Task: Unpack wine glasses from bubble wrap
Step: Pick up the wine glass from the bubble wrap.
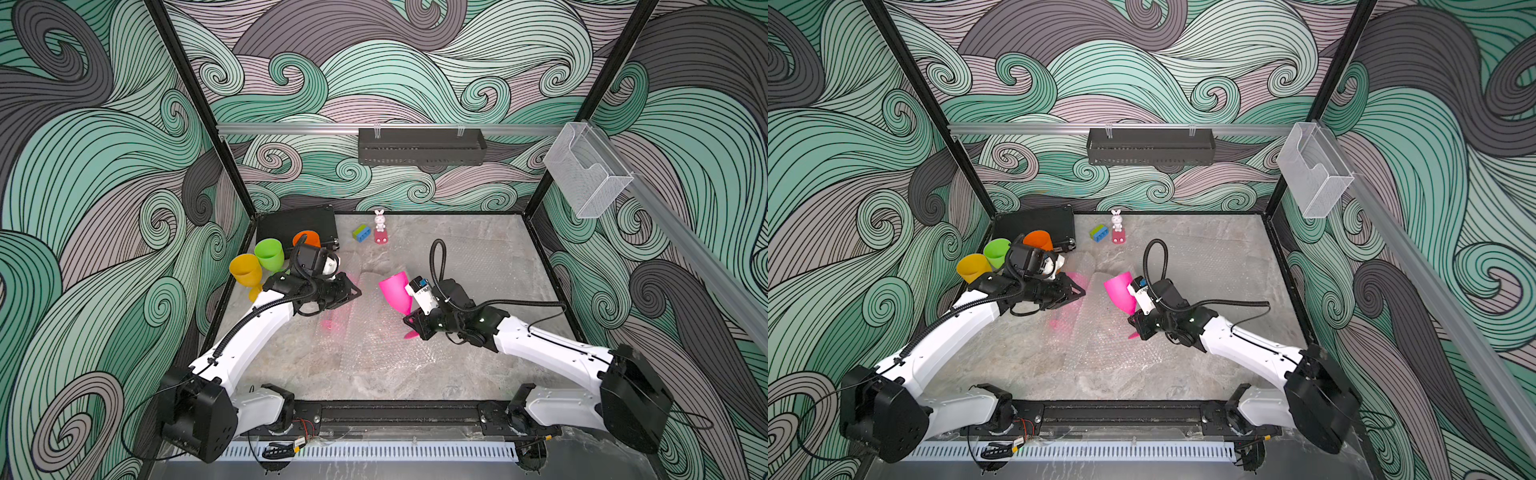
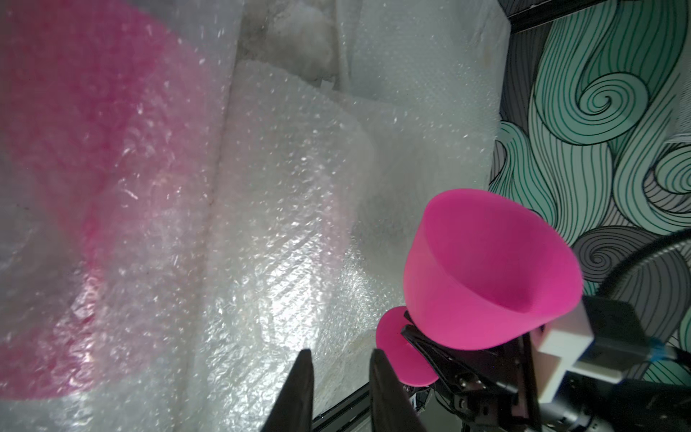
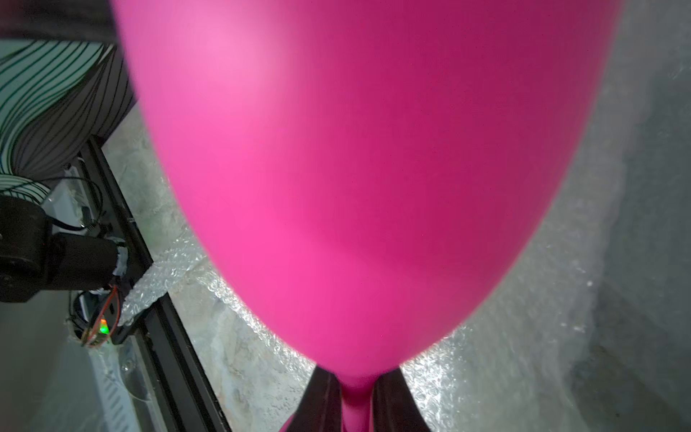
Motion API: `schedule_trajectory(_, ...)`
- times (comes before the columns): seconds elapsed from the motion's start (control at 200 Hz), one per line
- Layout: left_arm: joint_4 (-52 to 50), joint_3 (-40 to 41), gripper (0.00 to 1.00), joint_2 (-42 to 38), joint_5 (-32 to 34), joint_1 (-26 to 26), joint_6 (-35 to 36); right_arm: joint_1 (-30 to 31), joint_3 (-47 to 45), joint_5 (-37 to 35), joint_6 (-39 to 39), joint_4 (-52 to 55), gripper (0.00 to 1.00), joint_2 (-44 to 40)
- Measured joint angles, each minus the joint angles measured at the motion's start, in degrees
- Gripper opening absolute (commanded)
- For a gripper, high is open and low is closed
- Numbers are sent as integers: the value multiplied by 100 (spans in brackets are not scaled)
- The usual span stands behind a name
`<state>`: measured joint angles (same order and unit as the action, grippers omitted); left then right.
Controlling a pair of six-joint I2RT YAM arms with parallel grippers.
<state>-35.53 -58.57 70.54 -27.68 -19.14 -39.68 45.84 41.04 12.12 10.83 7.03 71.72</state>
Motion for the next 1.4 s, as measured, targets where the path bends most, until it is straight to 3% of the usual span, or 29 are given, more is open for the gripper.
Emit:
schedule_trajectory(0.115, 175, -179, 45, -4, -214, 85, -107, 0, -210, -175, -431, -184, 18, -304)
schedule_trajectory(0.22, 389, -149, 50, 15, -573, 118, -234, 22, -555, -280, -737, -505, 18, -629)
schedule_trajectory(0.455, 693, -151, 52, 372, -1665, 109, -420, 33, -1045, -422, -1263, -1058, 19, -1113)
schedule_trajectory(0.781, 1390, -118, 52, 564, -2229, -26, -990, 177, -1047, -424, -1517, -1255, 19, -1134)
schedule_trajectory(0.996, 1440, -118, 44, 772, -2229, -293, -1036, 184, -1047, -455, -1539, -1255, 19, -1139)
schedule_trajectory(1.401, 1270, -310, 10, 1036, -2046, -610, -817, 199, -1047, -540, -1580, -1196, 22, -1152)
